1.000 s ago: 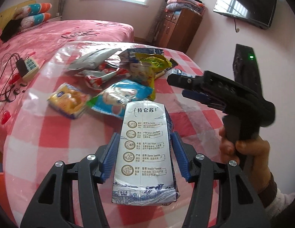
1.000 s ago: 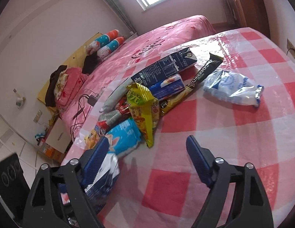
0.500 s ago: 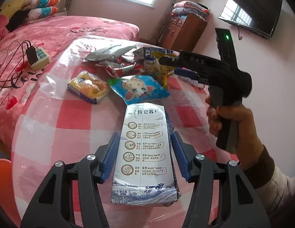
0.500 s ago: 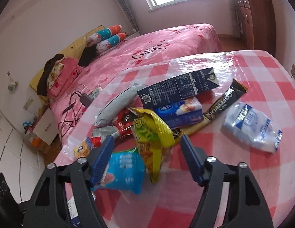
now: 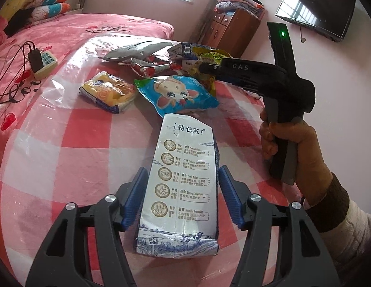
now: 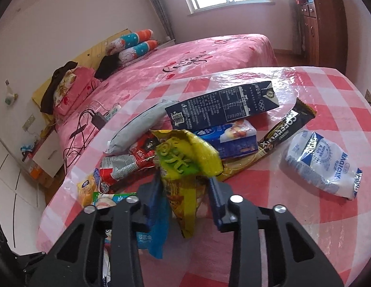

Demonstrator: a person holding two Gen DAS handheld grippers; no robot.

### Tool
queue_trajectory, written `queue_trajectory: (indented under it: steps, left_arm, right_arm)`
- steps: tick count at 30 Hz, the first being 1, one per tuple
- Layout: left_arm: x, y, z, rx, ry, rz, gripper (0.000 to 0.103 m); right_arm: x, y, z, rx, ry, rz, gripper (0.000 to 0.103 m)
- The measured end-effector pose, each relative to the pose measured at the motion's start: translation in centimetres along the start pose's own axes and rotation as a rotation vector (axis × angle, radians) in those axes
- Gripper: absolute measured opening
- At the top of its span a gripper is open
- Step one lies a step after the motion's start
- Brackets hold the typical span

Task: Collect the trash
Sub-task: 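Grasp the yellow-green snack bag with the right tool while the left tool holds the carton, then carry the carton and snack bag to the orange bin and release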

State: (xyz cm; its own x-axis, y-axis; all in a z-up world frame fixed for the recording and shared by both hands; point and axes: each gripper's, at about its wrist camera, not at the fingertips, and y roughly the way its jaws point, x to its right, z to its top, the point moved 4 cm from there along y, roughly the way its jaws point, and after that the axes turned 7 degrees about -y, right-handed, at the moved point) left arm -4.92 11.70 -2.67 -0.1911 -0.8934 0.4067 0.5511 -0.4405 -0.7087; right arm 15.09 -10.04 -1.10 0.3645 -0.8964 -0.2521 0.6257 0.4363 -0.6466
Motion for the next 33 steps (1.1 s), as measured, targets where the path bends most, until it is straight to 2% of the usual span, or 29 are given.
queue_trajectory:
  steps: [6,20,26,33]
  left_arm:
    - [0.3,-0.4,-0.5,0.019,-0.006,-0.002,0.057]
    - [0.0,-3.4,-0.2,0.098,-0.066,-0.030,0.054]
    - [-0.7,-5.8,0.1,0.146,-0.078,-0.025,0.054]
    - [-3.0,-9.2,-0.3,0.205,-0.116,0.013,0.054]
  right_arm:
    - [0.5,-1.3,-0.3,0.020,0.018,-0.017,0.027]
    - [-0.1,-6.7,-2.6,0.050,0.062,-0.026,0.026]
    - [-2.6,-8.4,-3.7,0.042,0.063,0.033,0.026]
    - [-8.0,-8.8,-4.6,0.001,0.016,0.143,0.026]
